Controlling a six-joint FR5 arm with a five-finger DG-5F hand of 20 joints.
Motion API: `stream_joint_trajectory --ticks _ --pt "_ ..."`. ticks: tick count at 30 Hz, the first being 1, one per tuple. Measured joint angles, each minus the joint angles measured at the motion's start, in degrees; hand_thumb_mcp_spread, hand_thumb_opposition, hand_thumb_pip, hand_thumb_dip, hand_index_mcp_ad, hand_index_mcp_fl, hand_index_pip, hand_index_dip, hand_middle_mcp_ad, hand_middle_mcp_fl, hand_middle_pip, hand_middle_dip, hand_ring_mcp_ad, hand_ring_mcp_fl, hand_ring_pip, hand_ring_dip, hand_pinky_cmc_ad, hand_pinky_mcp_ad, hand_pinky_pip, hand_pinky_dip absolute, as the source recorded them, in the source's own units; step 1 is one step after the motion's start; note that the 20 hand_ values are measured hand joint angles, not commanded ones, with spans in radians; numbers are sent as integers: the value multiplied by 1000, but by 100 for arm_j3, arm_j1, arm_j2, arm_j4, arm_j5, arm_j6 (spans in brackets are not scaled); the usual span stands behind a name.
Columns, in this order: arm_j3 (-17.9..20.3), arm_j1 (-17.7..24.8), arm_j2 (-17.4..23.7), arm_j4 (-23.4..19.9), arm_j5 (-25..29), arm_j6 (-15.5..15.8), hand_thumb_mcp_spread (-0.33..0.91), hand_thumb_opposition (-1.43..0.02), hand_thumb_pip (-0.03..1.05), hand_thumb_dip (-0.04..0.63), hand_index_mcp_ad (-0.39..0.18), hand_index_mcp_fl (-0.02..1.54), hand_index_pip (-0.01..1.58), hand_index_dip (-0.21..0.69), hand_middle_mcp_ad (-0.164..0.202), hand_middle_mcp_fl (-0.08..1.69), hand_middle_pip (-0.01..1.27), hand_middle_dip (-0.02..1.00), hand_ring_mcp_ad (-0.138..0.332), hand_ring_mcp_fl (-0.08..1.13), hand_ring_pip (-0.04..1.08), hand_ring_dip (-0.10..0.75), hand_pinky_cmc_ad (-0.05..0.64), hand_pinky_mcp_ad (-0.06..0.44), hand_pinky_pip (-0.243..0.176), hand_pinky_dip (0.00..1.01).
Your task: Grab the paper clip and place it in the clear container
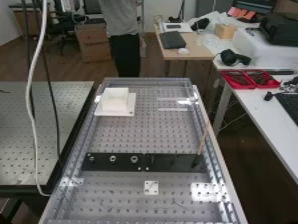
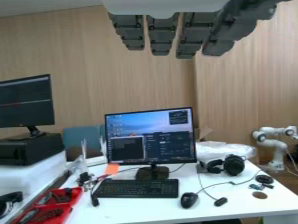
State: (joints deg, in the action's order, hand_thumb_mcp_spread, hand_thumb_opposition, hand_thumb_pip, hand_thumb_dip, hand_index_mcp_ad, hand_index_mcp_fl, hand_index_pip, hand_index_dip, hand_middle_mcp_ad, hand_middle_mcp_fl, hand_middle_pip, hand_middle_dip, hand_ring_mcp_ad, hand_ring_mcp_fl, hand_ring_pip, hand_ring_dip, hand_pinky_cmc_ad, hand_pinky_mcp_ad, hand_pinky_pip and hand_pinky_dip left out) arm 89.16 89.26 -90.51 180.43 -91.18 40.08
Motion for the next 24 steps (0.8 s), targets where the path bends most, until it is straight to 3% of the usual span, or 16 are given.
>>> stream_joint_trajectory --ticks 5,7,10,14,19,21,24 --pt "10 -1 6 -9 20 -8 7 -3 0 0 16 -2 7 16 58 -26 12 28 45 16 21 12 51 31 17 19" --pt "18 -1 7 -18 25 -11 93 -138 112 7 16 -7 0 14 58 -31 42 24 49 21 26 16 45 31 21 24" --pt "29 -1 10 -27 29 -11 183 -367 180 7 16 -7 35 77 56 -28 84 37 45 21 63 16 106 110 -10 75" --pt "46 -2 18 -39 40 -1 215 -525 175 7 16 -5 61 140 56 -23 108 63 93 16 91 16 232 213 -28 136" --pt "86 -3 18 -53 61 -4 218 -579 173 7 14 -2 72 152 72 -28 124 75 122 19 94 16 297 265 -44 152" --pt "110 -2 11 -63 85 1 220 -588 173 7 14 -2 68 155 87 -28 131 75 140 21 87 17 312 264 -45 154" --pt "206 3 1 -130 149 36 216 -606 201 7 12 -5 72 161 82 -31 133 77 141 19 106 14 344 279 -51 166"
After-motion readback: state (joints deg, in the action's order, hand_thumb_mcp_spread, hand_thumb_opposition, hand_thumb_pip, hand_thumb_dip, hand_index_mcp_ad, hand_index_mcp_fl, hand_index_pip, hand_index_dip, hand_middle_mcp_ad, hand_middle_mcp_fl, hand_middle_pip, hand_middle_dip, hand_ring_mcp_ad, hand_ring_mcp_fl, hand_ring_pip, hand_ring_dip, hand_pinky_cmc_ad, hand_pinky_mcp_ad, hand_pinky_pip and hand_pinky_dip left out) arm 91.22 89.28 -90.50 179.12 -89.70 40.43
